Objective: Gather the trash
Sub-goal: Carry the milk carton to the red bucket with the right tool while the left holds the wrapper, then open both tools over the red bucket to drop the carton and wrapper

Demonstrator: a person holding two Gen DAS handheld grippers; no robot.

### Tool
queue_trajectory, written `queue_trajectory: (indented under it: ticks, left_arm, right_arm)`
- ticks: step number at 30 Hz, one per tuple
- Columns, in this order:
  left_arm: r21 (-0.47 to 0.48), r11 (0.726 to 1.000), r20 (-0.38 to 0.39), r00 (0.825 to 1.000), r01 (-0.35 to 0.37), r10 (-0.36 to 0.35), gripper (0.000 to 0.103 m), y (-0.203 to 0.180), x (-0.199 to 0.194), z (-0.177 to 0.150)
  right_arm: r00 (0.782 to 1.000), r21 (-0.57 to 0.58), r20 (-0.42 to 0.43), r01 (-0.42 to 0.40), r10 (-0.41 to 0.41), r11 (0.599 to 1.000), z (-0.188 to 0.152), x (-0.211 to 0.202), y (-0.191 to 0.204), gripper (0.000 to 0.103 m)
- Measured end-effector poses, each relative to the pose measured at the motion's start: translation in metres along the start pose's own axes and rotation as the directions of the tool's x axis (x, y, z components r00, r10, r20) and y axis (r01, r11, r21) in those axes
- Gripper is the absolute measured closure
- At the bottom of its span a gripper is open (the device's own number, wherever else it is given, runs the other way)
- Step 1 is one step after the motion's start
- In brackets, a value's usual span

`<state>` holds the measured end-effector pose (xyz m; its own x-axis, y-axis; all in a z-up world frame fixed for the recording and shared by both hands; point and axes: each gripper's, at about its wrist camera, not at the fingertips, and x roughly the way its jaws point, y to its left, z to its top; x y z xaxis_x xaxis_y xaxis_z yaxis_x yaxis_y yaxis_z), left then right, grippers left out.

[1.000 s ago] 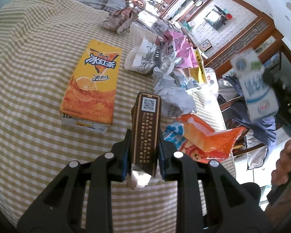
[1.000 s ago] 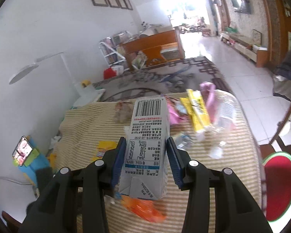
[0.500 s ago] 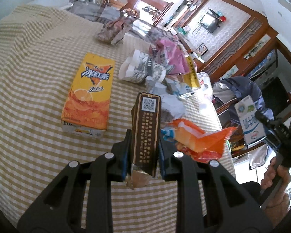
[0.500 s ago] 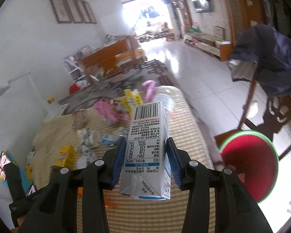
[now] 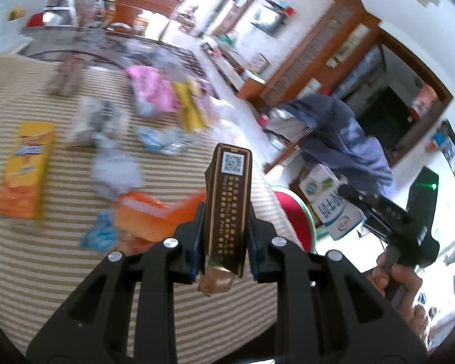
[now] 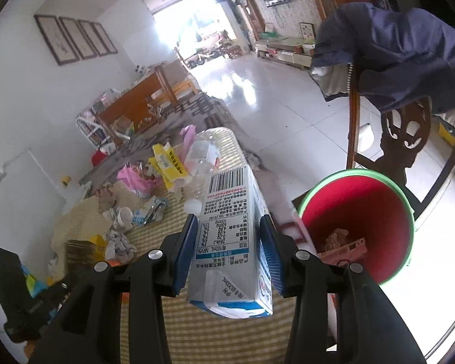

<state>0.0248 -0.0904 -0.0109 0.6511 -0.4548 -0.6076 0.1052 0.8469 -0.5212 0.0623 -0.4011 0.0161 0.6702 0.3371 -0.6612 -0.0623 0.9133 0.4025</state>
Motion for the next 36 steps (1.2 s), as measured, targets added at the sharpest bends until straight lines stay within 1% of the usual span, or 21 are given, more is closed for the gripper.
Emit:
queue_trajectory:
  ticks: [4, 7, 11, 14, 17, 21, 23, 24, 25, 26, 27, 28, 30, 31, 33, 36]
  left_arm:
    - [0.010, 0.998, -0.063, 0.996, 0.061, -0.061, 0.080, -0.027, 0.028, 0.001]
    - [0.034, 0.996, -0.099, 0.992, 0.088, -0.084, 0.080, -0.047, 0.050, 0.004]
    - [0.081, 0.988, -0.134, 0.984, 0.131, -0.119, 0.080, -0.077, 0.072, 0.008]
    - [0.131, 0.978, -0.161, 0.977, 0.164, -0.142, 0.080, -0.104, 0.089, 0.012]
    - [0.162, 0.966, -0.189, 0.967, 0.200, -0.169, 0.080, -0.127, 0.106, 0.014]
    - [0.173, 0.949, -0.255, 0.943, 0.264, -0.216, 0.080, -0.156, 0.134, 0.011]
    - [0.179, 0.943, -0.277, 0.934, 0.279, -0.224, 0.079, -0.167, 0.146, 0.009]
    - [0.177, 0.943, -0.279, 0.933, 0.282, -0.226, 0.076, -0.172, 0.153, 0.009]
    - [0.172, 0.943, -0.280, 0.932, 0.284, -0.229, 0.060, -0.174, 0.158, 0.010]
    - [0.164, 0.945, -0.283, 0.931, 0.283, -0.230, 0.042, -0.177, 0.165, 0.012]
    - [0.157, 0.947, -0.287, 0.930, 0.282, -0.230, 0.039, -0.177, 0.168, 0.013]
    - [0.145, 0.949, -0.296, 0.927, 0.281, -0.229, 0.039, -0.179, 0.174, 0.014]
    - [0.131, 0.951, -0.304, 0.925, 0.279, -0.230, 0.036, -0.178, 0.178, 0.013]
    - [0.135, 0.951, -0.298, 0.927, 0.277, -0.227, 0.035, -0.177, 0.176, 0.011]
    - [0.170, 0.955, -0.278, 0.941, 0.244, -0.191, 0.035, -0.174, 0.169, 0.006]
    - [0.198, 0.956, -0.255, 0.953, 0.215, -0.161, 0.035, -0.166, 0.156, 0.001]
  right_arm:
    - [1.000, 0.052, 0.024, 0.001, -0.002, 0.999, 0.006, -0.010, -0.023, 0.061]
    - [0.999, 0.088, 0.042, 0.016, -0.020, 0.996, 0.008, -0.016, -0.043, 0.061]
    - [0.998, 0.164, 0.052, 0.034, -0.043, 0.986, 0.010, -0.022, -0.078, 0.061]
    - [0.996, 0.214, 0.062, 0.046, -0.060, 0.976, 0.010, -0.026, -0.099, 0.061]
    - [0.994, 0.248, 0.073, 0.065, -0.086, 0.967, 0.009, -0.032, -0.118, 0.061]
    - [0.991, 0.288, 0.076, 0.085, -0.111, 0.954, 0.008, -0.035, -0.139, 0.061]
    - [0.989, 0.311, 0.082, 0.088, -0.119, 0.946, 0.007, -0.034, -0.149, 0.061]
    - [0.989, 0.331, 0.091, 0.082, -0.118, 0.940, 0.006, -0.034, -0.154, 0.059]
    - [0.988, 0.355, 0.101, 0.076, -0.119, 0.932, 0.006, -0.034, -0.159, 0.059]
    - [0.988, 0.377, 0.105, 0.070, -0.117, 0.924, 0.005, -0.033, -0.163, 0.053]
    - [0.989, 0.397, 0.102, 0.061, -0.110, 0.916, 0.004, -0.033, -0.167, 0.042]
    - [0.989, 0.403, 0.098, 0.058, -0.107, 0.913, 0.004, -0.032, -0.170, 0.040]
    - [0.990, 0.389, 0.082, 0.074, -0.115, 0.918, 0.004, -0.030, -0.170, 0.040]
    - [0.990, 0.379, 0.077, 0.083, -0.121, 0.921, 0.004, -0.030, -0.169, 0.040]
    - [0.989, 0.361, 0.076, 0.093, -0.129, 0.928, 0.005, -0.030, -0.165, 0.040]
    - [0.990, 0.345, 0.078, 0.085, -0.119, 0.935, 0.007, -0.028, -0.155, 0.040]
